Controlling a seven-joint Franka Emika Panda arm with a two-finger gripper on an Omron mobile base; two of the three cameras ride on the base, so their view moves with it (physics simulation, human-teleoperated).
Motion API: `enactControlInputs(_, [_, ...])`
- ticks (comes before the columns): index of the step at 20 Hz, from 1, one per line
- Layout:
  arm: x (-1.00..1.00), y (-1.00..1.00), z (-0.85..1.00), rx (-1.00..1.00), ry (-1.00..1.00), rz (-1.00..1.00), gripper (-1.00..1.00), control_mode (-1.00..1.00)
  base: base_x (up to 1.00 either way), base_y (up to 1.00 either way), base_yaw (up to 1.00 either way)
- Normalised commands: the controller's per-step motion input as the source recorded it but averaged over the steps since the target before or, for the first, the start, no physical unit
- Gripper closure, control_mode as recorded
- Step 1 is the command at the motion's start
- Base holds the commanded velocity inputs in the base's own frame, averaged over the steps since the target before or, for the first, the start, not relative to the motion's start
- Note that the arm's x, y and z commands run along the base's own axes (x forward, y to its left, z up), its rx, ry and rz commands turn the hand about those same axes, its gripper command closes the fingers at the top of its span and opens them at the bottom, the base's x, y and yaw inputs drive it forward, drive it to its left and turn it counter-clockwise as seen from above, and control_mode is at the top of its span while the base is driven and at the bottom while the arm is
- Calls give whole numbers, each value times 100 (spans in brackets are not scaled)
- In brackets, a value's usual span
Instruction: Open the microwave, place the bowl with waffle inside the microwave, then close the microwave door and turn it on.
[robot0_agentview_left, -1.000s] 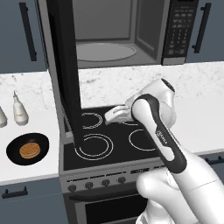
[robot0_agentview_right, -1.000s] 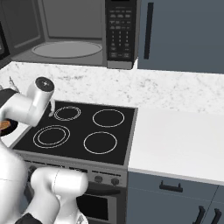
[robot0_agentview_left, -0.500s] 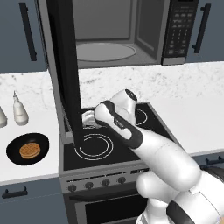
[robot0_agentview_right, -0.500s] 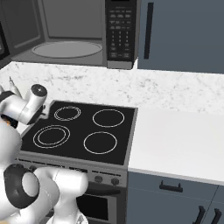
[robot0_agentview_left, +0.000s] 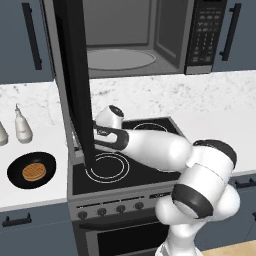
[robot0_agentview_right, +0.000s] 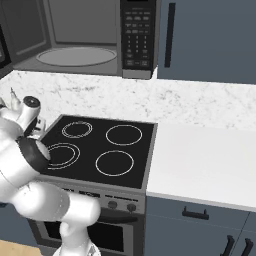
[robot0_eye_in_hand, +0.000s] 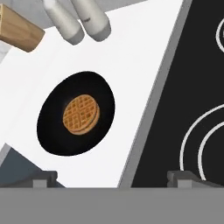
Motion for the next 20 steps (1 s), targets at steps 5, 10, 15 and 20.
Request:
enactControlInputs(5, [36, 45, -52, -3, 6, 0, -100, -100, 0, 0, 0])
enactControlInputs(10, [12, 53, -35, -2, 10, 0, -100, -100, 0, 0, 0])
enactControlInputs(15, [21, 51, -42, -5, 5, 0, -100, -100, 0, 0, 0])
enactControlInputs(20, [12, 38, -26, -3, 3, 0, -100, -100, 0, 0, 0])
